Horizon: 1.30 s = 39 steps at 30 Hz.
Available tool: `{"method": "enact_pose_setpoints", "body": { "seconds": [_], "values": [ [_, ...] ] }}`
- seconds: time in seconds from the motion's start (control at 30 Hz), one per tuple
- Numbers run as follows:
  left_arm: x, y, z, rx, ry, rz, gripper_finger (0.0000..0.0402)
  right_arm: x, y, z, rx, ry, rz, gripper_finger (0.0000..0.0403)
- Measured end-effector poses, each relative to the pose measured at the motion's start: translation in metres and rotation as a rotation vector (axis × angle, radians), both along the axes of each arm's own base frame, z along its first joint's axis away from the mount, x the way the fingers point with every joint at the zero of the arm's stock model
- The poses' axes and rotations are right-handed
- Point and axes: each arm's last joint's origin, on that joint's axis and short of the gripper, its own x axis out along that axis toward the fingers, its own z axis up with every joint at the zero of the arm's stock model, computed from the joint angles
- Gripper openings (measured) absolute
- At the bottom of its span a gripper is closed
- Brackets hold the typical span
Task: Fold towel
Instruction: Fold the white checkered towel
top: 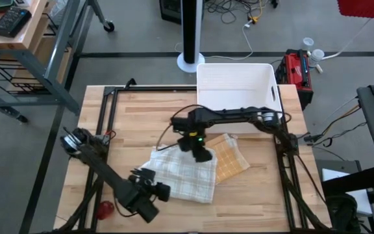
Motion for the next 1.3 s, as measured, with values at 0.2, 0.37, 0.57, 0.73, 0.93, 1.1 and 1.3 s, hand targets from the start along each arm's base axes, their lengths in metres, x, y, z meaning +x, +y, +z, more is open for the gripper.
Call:
{"method": "enact_pose_setpoints", "body": {
  "seconds": [0.2, 0.37, 0.57, 0.73, 0.93, 1.1, 1.3],
  "values": [
    [0.035, 0.011, -0.032, 0.015, -0.01, -0.067, 0.016, -0.049, 0.005, 0.029, 0.018, -0.063, 0.004, 0.011],
    [0.051, 0.028, -0.048, 0.016, 0.05, -0.053, 0.0153, -0.087, 0.007, 0.042, -0.003, -0.183, -0.047, 0.0094],
    [0.051, 0.028, -0.053, -0.071, 0.258, -0.307, 0.0152, -0.135, 0.009, 0.048, -0.11, -0.263, -0.099, 0.0066],
    [0.024, 0.029, -0.044, -0.042, 0.52, -0.464, 0.0144, -0.156, 0.014, 0.043, -0.095, -0.307, -0.163, 0.0041],
    [0.004, 0.042, -0.009, 0.049, 0.575, -0.482, 0.0122, -0.162, 0.029, 0.012, -0.079, -0.342, -0.156, 0.0019],
    [0.016, 0.04, 0.014, 0.149, 0.269, -0.466, 0.0104, -0.16, 0.038, -0.003, -0.269, -0.403, -0.221, 0.0006],
    [0.033, 0.033, 0.003, 0.184, 0.151, -0.477, 0.0088, -0.154, 0.049, -0.003, -0.372, -0.536, -0.23, 0.0002]
  ]
}}
